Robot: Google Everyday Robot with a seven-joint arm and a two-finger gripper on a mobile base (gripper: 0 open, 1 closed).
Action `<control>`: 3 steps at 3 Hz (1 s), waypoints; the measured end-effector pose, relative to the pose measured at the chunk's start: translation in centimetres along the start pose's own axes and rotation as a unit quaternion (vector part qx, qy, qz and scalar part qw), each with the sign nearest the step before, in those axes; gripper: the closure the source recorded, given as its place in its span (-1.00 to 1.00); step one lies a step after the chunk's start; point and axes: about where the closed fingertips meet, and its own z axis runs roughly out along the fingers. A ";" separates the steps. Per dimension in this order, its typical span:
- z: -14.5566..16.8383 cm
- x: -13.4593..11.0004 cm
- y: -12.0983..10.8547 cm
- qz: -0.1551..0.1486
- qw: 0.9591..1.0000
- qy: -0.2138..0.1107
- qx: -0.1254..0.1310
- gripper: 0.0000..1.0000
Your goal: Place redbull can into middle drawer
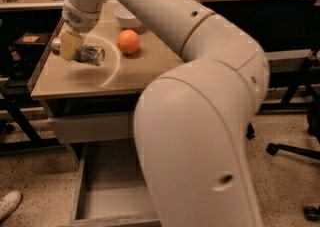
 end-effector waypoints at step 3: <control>-1.7 4.0 6.4 0.078 0.993 -0.083 0.022 1.00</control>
Offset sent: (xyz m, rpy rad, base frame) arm -0.1323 -0.0434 -0.1025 0.2045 0.1024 -0.2232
